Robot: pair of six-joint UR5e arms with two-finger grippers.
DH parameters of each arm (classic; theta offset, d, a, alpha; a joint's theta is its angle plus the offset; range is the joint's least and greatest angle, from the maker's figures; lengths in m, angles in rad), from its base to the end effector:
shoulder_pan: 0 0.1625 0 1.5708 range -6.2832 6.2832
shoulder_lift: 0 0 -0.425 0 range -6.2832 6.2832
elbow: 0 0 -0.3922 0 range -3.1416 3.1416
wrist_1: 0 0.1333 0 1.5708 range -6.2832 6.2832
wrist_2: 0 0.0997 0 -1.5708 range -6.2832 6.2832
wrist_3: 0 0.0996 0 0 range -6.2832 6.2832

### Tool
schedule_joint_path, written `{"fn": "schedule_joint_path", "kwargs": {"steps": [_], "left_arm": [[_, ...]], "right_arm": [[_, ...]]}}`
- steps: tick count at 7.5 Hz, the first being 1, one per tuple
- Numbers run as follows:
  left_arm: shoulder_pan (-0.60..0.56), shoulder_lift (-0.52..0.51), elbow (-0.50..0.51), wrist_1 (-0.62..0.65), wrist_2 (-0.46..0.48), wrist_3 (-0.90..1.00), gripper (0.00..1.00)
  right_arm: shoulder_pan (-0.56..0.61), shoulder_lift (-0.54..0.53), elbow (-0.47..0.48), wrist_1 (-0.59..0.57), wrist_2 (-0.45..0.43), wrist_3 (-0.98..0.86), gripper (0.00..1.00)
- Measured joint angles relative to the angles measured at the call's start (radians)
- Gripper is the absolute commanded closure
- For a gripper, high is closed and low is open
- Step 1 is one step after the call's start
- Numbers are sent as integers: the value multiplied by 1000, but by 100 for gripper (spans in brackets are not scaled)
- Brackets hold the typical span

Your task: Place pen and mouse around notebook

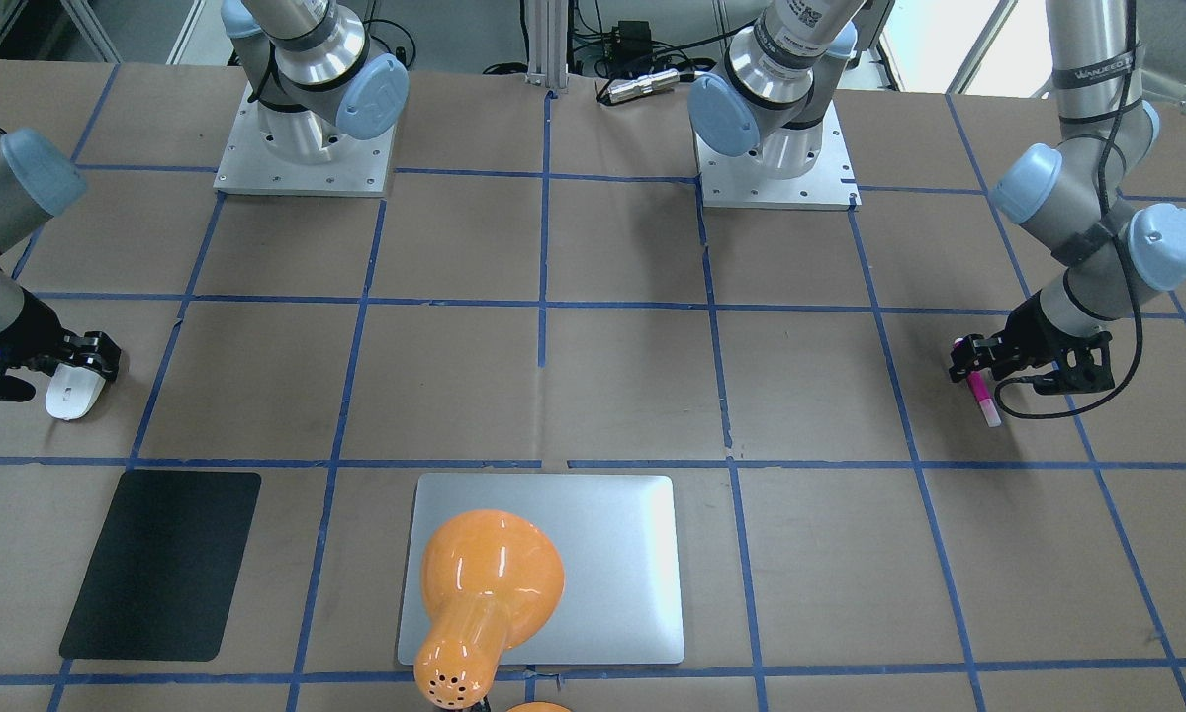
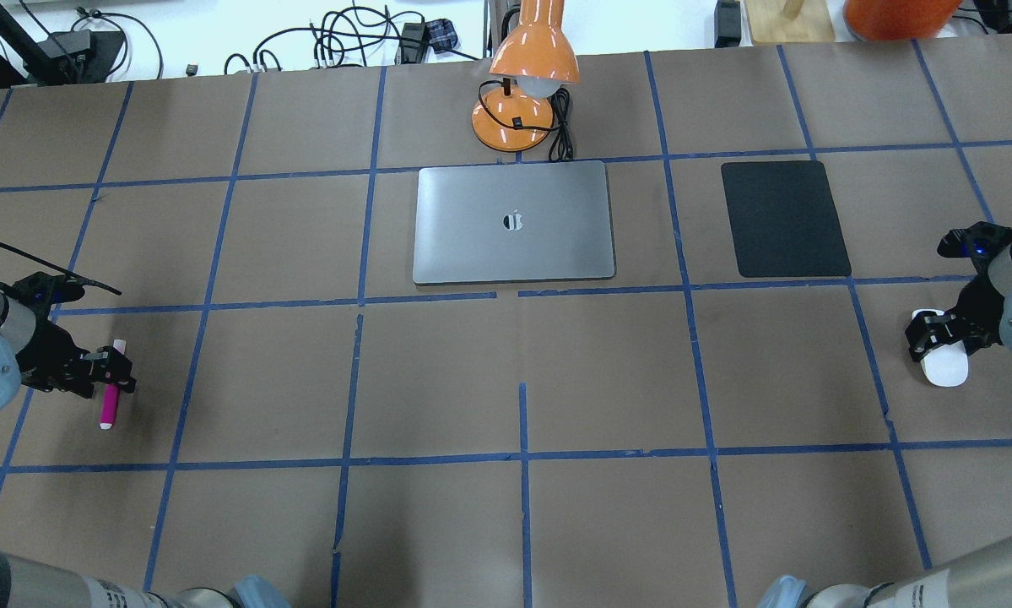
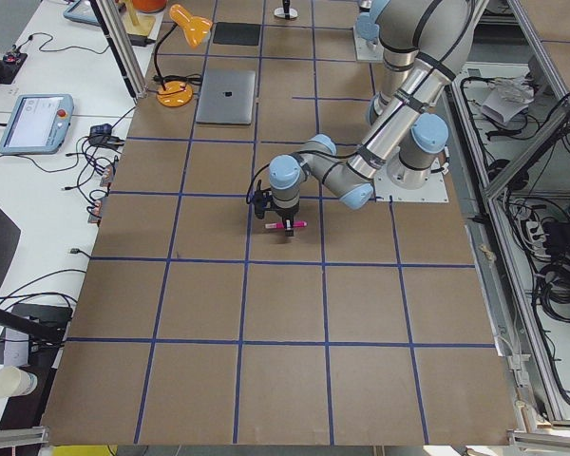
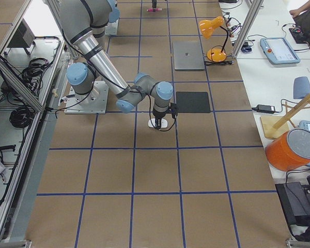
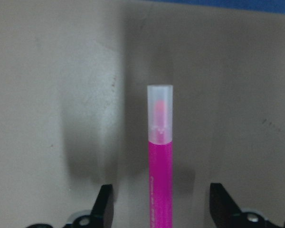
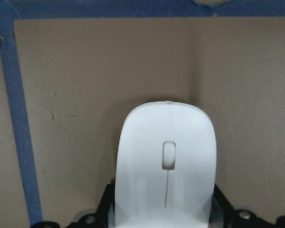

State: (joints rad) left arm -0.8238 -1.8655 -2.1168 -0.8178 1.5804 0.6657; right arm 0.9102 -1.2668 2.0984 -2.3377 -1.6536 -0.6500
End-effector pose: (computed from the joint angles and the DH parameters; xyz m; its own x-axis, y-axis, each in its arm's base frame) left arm 0.2260 -0.4389 0.1690 -0.9955 -0.0824 0.0466 -0.0788 0.9941 0.0748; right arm -0.1985 -0.4593 0.1727 -0.9996 0.0066 0.0266 0.0092 0.9948 0.1014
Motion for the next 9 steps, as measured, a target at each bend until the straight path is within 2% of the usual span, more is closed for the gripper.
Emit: {"fn": "schedule_joint_path", "kwargs": {"steps": [3,5,6,7,9], "left_arm": [[0,2,4,1,2,2,100],[-4,20,6,-1,5,-2,100],[-14,36,7,-8,2,-22,100],[-36,55,7,-21,-3,-60,100],[-144,92,9,-40,0,-245,100]], "right_arm": [[27,-53,-37,39,9,33,79],[181,-73,-123,112,24,176,79],[284,-45,-199,149,28,277,79],[360,30,-289,173,33,348,78],[417,207,-449,190,43,379,75]]}}
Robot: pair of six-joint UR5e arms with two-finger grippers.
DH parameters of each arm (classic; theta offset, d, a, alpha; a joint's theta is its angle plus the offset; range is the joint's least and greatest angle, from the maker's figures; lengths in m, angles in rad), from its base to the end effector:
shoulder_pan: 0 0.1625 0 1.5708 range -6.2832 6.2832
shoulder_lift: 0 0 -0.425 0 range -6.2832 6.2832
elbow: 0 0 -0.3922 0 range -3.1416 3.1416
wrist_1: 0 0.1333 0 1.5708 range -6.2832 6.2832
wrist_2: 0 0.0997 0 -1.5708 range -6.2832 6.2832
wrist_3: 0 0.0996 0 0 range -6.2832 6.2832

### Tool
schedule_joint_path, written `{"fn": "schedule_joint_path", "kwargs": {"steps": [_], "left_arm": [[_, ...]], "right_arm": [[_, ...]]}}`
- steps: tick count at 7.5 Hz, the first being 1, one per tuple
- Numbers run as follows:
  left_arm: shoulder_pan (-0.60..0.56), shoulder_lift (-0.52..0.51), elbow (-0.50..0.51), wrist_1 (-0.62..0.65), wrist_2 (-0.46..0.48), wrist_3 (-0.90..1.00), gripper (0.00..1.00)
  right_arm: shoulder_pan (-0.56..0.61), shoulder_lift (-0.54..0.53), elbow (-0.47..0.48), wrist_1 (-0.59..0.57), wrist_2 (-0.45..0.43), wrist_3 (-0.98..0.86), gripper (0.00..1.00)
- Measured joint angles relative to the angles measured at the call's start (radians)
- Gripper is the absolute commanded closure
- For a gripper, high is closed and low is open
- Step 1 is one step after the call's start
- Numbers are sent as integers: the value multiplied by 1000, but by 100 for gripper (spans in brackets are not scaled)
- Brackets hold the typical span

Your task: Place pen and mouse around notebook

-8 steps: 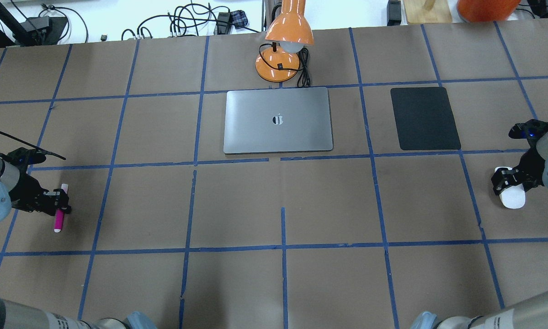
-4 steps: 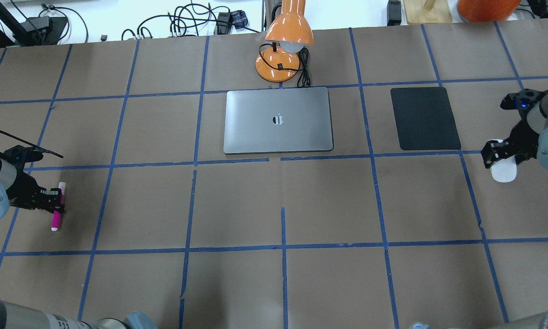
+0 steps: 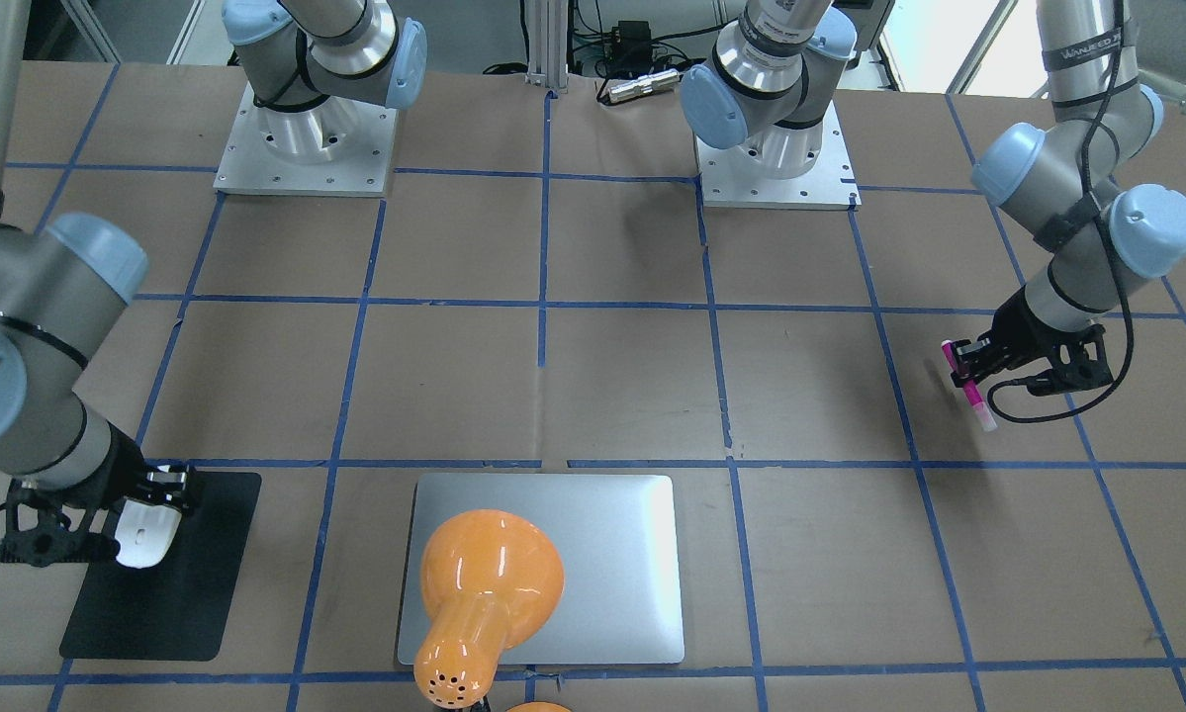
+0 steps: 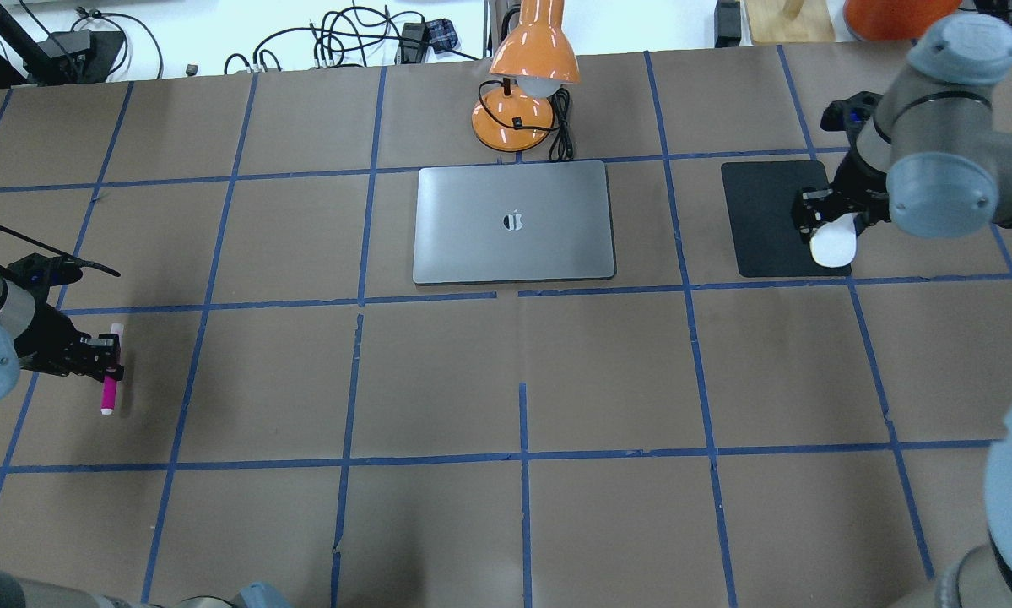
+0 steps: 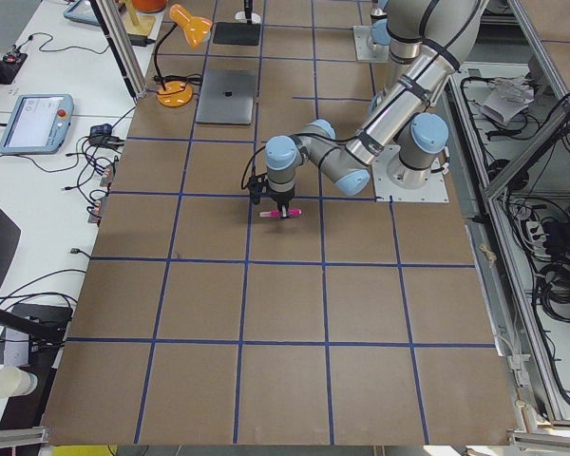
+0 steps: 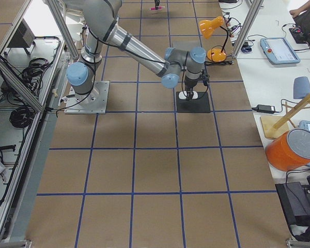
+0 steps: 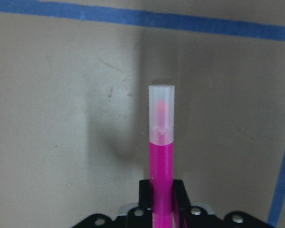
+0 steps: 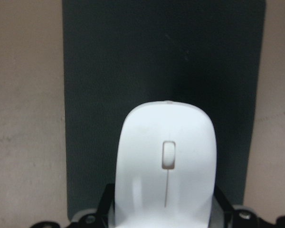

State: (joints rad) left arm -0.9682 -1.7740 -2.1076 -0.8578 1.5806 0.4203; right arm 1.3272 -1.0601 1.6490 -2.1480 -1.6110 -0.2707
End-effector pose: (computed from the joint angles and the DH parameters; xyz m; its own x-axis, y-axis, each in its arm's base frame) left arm 0.1587 -0.4642 0.2120 -0.9834 -0.1812 0.0021 -0.1811 0.9831 0.0287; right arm -0.0271 -0.6449 0.2147 -0.9990 -0.0277 0.0356 -0.0269 0.9994 0.0220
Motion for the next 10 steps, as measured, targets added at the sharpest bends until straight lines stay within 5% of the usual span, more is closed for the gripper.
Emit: {"fn": "schedule_joint_path", "kwargs": {"steps": [1,3,6,10], "left_arm": [[-80,20,0,-3,1,-142,100],[-274,51,3,-4,-5,-493,100],[-619,35,31,8,-17,-1096,100],[-853,-33,84,13,-74,-1743,100]], "right_arm": [[6,43,-36,1,2,0,60],[8,71,-52,-3,2,-4,3],[8,76,-58,-9,-6,-5,0],[39,-77,-84,141,-14,0,0]]}}
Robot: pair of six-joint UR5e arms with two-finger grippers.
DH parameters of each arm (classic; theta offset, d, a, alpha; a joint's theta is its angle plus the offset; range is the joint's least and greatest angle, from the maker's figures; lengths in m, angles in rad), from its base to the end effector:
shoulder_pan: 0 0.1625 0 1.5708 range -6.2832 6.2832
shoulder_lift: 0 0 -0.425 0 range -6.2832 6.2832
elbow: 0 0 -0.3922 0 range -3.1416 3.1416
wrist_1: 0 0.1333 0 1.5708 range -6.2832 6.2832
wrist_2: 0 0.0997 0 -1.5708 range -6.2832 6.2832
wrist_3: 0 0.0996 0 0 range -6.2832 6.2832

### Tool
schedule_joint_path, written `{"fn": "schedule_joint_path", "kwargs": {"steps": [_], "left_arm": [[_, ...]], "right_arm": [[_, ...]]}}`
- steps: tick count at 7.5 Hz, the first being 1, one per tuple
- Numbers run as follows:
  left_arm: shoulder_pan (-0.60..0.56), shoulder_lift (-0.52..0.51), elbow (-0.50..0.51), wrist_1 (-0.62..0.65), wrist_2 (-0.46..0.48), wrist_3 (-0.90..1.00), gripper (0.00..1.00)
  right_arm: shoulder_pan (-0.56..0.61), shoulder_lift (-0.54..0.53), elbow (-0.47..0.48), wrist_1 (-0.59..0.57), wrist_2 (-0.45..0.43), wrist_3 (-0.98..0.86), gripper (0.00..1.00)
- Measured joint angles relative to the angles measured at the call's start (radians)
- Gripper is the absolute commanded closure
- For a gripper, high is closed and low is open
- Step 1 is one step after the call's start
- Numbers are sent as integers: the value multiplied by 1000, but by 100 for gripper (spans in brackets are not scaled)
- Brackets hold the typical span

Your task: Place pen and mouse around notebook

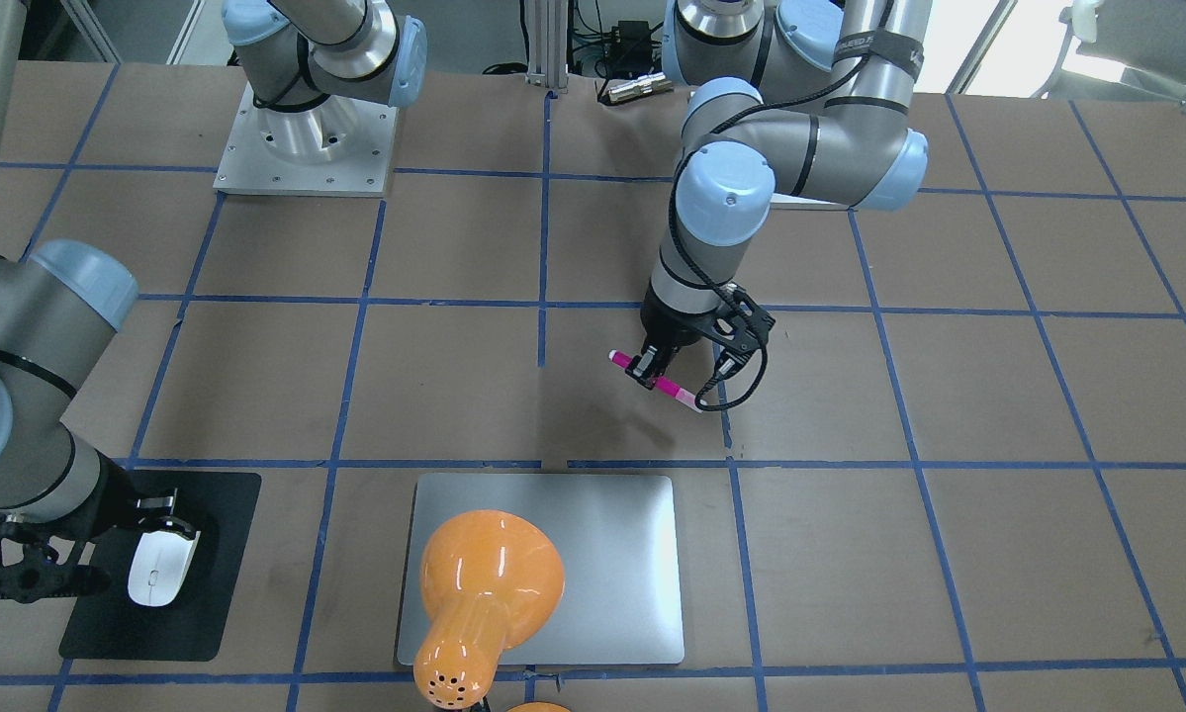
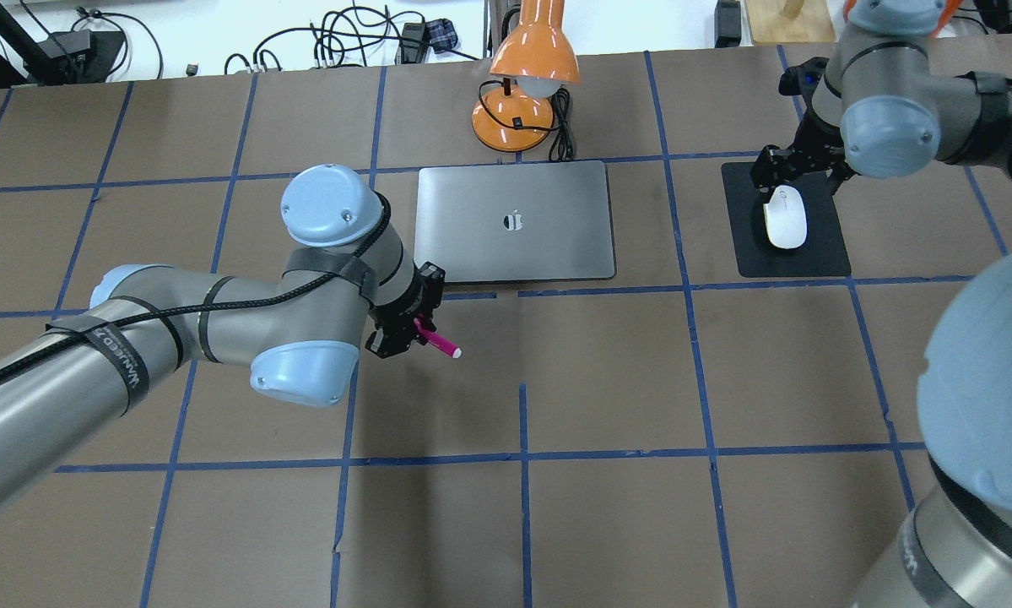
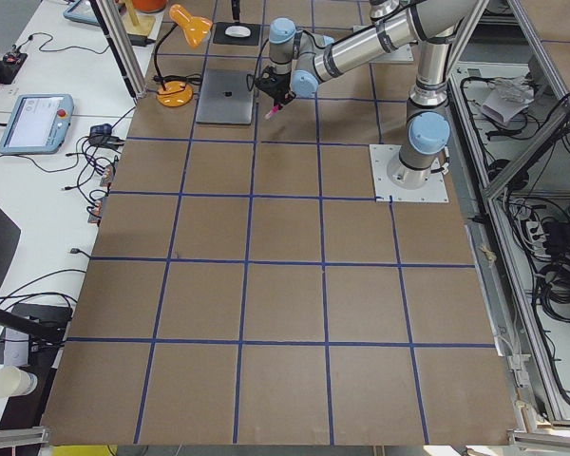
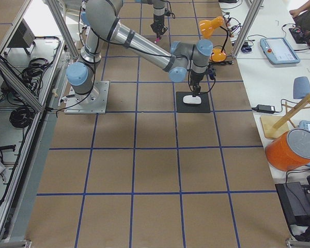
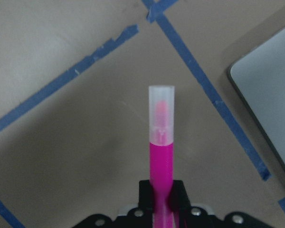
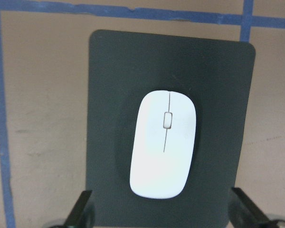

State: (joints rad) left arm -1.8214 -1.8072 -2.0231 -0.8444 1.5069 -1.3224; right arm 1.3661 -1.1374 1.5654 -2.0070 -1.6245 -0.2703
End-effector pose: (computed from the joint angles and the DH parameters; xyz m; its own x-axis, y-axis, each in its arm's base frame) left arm -0.2607 -0.4553 0.2309 -0.4777 -0.8769 0.0522 -0.8756 0.4801 0.0526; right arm -0.0040 -0.6486 0.2868 -0.9964 -0.0654 0.0539 -0.0652 0.9979 0.0064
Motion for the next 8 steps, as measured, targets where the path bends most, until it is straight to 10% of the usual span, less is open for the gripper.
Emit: {"fn": "schedule_joint_path", "kwargs": {"steps": [6,8], "left_arm": [[-162,-177,191,5,-13,-411,100],[-168,-219,201,0,-11,-411,19]], "right_arm": [[164,-450,11,405,41,66,0],[202,-499,-1,488,79,84,0]]}}
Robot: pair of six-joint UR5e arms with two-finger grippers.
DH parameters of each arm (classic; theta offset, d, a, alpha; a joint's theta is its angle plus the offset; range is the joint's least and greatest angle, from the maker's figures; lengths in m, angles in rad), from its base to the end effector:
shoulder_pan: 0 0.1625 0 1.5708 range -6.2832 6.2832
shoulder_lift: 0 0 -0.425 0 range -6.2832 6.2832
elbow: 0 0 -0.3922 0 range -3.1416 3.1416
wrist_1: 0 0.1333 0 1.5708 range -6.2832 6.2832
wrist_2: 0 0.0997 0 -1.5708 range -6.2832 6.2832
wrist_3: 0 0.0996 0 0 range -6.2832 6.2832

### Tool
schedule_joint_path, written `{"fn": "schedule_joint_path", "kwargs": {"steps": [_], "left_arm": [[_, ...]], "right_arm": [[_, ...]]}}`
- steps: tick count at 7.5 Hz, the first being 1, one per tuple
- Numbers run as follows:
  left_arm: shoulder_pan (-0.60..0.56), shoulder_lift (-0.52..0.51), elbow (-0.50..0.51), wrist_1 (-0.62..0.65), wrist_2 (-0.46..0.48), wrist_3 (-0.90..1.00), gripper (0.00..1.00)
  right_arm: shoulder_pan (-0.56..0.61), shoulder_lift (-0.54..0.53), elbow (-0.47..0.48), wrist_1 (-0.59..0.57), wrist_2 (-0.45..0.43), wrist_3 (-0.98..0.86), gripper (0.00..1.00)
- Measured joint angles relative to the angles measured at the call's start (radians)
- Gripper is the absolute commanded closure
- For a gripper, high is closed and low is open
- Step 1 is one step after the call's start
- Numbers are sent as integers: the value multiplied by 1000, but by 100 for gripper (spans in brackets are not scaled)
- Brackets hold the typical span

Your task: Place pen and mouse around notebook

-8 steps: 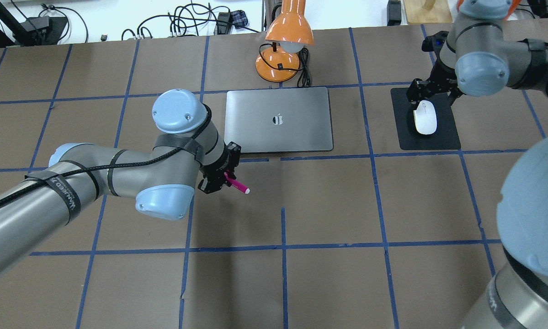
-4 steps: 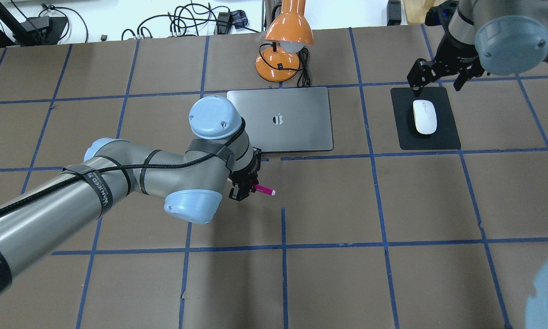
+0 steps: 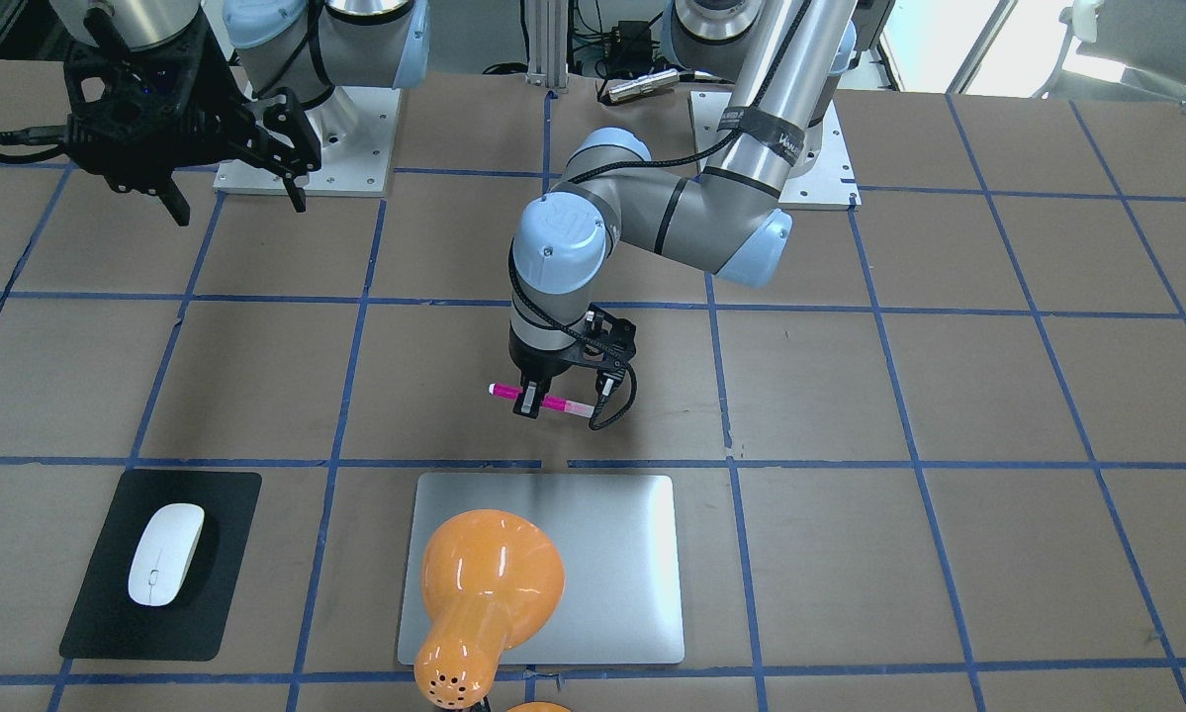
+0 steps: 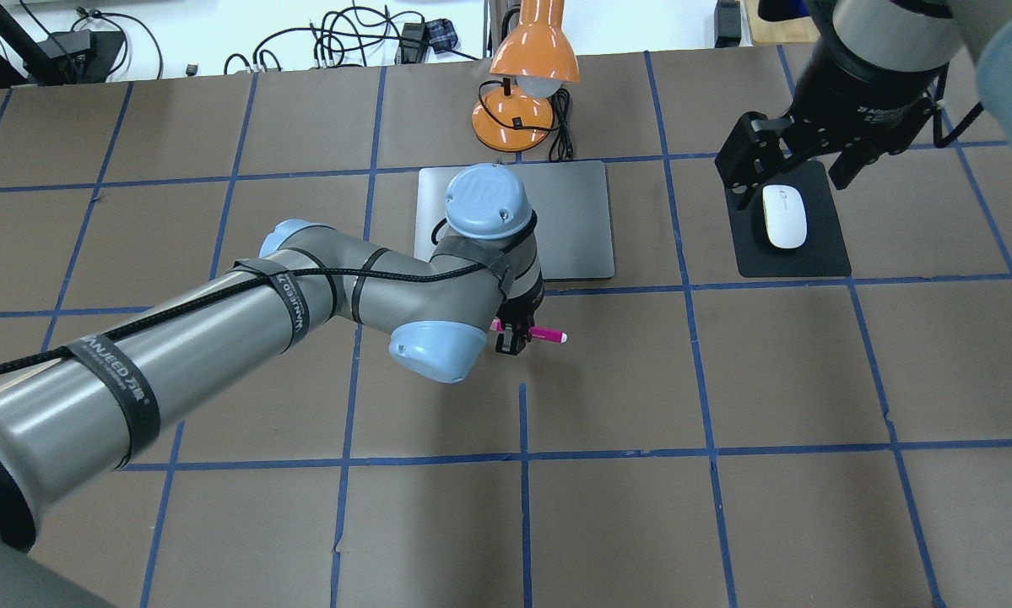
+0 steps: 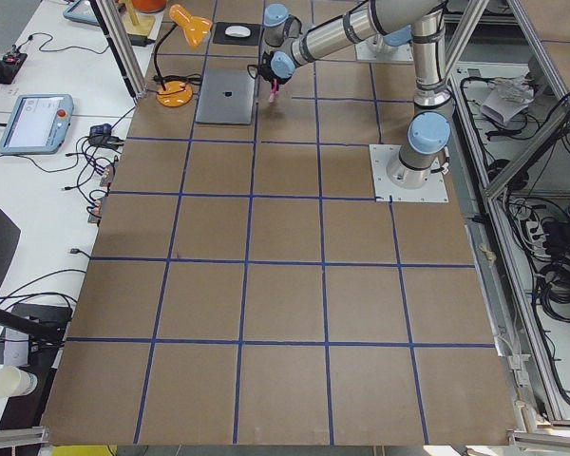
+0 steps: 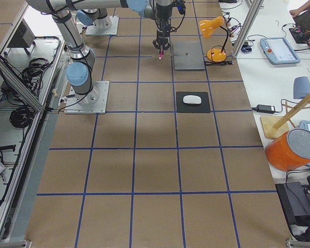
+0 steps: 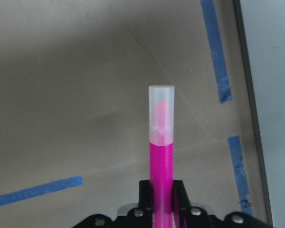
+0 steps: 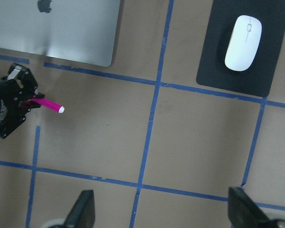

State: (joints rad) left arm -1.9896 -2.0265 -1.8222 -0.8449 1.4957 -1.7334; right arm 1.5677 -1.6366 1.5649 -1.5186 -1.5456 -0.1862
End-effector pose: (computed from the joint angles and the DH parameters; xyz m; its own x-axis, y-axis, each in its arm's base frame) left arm -0.3672 -0.4788 0.1919 -0.2538 -0.9672 0.0064 -0.9642 0.2536 0.0771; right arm 0.1344 -0.4653 0.5171 -0.9830 -0.1825 -0.0211 -0.1820 0.9830 -0.0238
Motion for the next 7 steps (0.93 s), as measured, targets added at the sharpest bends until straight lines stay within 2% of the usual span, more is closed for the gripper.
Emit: {"fn": "schedule_joint_path", "kwargs": {"steps": [1,2,4,7], "left_arm": [[0,-6,-2,-5,2,3,5],[0,-2,-4,-12,3,4,0],[10,27,0,-66,1,70,0],[92,173,12,-307,-17,603,0]], "right_arm": [[4,8,-8,6,23,-1,0],[5,17,-12,-6,31,-8,0],[6,32,-15,-33,34,-7,0],[9,99,-47,-60,3,28,0]]}}
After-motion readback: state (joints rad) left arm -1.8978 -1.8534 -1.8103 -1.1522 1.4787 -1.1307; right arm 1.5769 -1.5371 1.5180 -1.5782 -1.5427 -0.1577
